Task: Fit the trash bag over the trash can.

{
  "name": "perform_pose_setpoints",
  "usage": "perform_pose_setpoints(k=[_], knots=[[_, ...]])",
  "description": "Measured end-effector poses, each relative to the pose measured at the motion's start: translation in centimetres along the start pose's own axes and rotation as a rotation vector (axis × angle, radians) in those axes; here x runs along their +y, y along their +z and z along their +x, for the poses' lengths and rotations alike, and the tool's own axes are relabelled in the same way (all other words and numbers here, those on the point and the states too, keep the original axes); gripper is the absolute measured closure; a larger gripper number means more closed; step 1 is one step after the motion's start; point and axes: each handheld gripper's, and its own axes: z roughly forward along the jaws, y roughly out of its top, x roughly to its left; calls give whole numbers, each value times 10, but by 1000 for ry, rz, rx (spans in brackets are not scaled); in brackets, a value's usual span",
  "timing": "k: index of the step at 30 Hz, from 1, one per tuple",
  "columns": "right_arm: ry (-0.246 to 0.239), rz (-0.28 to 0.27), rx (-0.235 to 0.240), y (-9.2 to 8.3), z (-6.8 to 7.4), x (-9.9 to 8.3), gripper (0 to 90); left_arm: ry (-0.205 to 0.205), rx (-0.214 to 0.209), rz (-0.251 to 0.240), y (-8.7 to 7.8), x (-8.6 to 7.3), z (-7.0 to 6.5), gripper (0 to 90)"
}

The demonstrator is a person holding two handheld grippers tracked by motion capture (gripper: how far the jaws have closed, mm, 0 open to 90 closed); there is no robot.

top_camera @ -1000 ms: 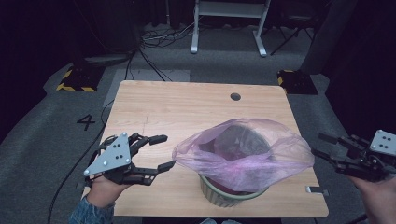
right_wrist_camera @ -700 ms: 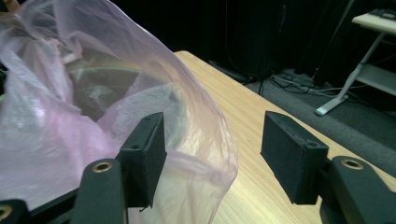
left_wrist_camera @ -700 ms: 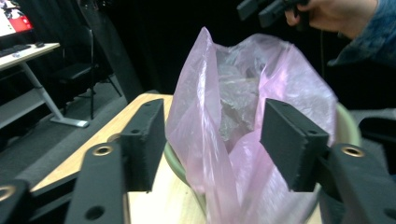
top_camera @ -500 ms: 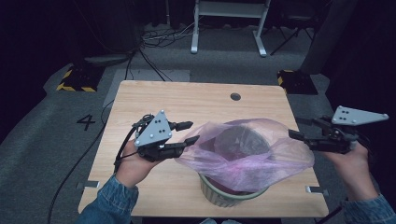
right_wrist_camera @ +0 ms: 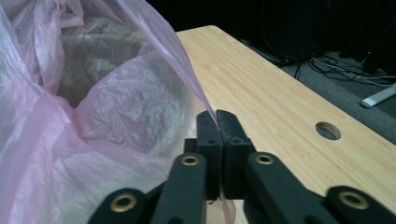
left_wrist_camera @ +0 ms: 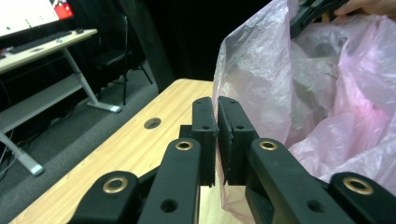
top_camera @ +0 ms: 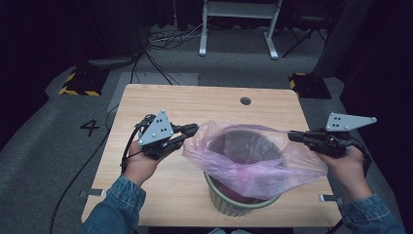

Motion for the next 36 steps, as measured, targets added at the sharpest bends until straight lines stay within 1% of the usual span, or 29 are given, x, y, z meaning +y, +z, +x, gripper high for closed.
perform_pose_setpoints(k=[3,5,8,13,16,19,21,22,24,25,26,27,29,31,32,33,36], knots=[[25,-12,-13,1,-4,2,895,-27,14,18,6,-5,6,855],[39,-4,-16,5,-7,0,895,-50,18,41,11,-10,10,855],[64,20,-18,17,-13,-7,895,-85,25,79,21,-22,16,855],[121,34,-1,38,-23,-19,894,-126,30,129,34,-39,21,862],[143,61,1,49,-26,-24,894,-143,31,168,39,-49,22,867],[173,98,10,60,-28,-34,894,-174,16,218,45,-63,22,874],[201,130,29,66,-28,-44,894,-201,-12,244,47,-73,20,873],[210,138,39,67,-27,-48,894,-210,-30,253,48,-78,18,873],[223,151,61,69,-22,-59,894,-195,-54,274,49,-85,11,873],[224,155,67,69,-19,-64,895,-190,-70,280,48,-90,7,873],[227,156,74,67,-15,-70,895,-186,-77,283,48,-92,4,873],[230,155,80,66,-13,-73,895,-177,-86,290,47,-95,0,873],[244,141,92,61,-9,-81,896,-174,-101,293,46,-98,-4,874],[257,129,108,56,-4,-89,897,-165,-109,316,45,-103,-9,874],[261,132,112,55,-1,-93,897,-152,-105,331,45,-106,-11,874],[252,137,110,54,2,-97,897,-154,-109,342,46,-110,-12,874],[263,151,104,52,5,-108,897,-193,-136,342,47,-121,-13,873]])
